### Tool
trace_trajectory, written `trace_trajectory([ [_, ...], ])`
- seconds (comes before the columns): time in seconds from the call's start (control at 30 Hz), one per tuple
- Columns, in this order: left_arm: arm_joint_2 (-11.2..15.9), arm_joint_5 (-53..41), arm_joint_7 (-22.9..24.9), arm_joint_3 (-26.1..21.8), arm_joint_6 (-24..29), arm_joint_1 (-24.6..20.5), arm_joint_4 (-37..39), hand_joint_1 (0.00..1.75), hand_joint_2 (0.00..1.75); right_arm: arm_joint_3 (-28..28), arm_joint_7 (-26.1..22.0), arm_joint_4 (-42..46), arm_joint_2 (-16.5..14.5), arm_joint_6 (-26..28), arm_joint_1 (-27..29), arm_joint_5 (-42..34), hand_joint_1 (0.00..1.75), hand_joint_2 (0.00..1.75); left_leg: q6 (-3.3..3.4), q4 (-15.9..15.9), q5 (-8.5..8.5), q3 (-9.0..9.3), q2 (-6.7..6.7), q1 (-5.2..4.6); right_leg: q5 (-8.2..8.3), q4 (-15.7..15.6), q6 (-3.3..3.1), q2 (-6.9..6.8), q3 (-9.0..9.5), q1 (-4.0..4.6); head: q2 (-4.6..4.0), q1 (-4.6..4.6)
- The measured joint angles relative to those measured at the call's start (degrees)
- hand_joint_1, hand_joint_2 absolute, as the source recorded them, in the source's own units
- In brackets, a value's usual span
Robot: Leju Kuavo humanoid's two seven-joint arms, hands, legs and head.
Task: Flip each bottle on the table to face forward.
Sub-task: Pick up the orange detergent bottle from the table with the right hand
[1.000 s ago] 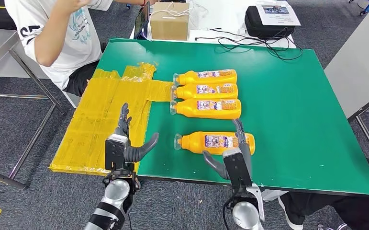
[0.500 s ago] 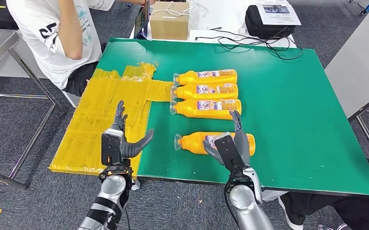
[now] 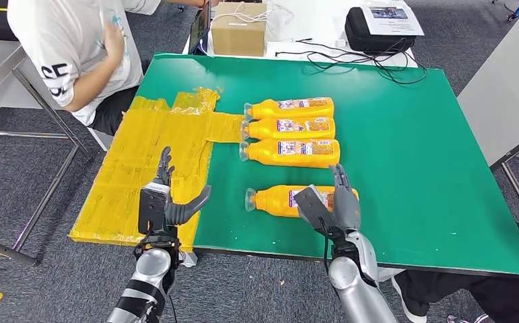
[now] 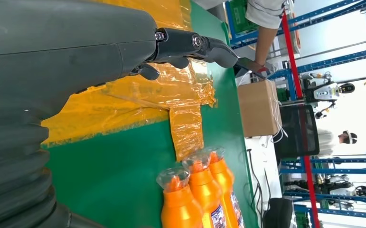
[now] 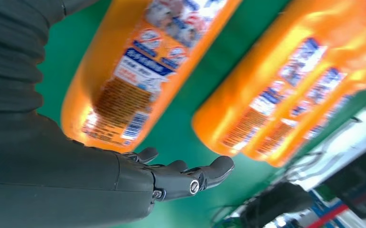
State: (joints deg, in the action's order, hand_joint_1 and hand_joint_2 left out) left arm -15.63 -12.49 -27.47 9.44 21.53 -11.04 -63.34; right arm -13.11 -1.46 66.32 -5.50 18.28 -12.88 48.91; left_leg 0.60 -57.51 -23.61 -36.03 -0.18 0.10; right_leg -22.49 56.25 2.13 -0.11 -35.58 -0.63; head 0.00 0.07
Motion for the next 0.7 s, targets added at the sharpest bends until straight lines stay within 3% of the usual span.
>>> trace_trajectory([
  [0.7, 0.14, 2.87, 0.33, -0.85, -3.27, 1.64, -3.26, 0.00, 1.75, 2.69, 3.04, -7.79, 3.25, -4.79, -3.37, 5.50, 0.00, 1.75, 0.01, -0.01, 0.01, 0.02, -0.01, 0.00, 0.01, 0.00, 0.01, 0.00, 0.03, 0.00, 0.00, 0.01],
])
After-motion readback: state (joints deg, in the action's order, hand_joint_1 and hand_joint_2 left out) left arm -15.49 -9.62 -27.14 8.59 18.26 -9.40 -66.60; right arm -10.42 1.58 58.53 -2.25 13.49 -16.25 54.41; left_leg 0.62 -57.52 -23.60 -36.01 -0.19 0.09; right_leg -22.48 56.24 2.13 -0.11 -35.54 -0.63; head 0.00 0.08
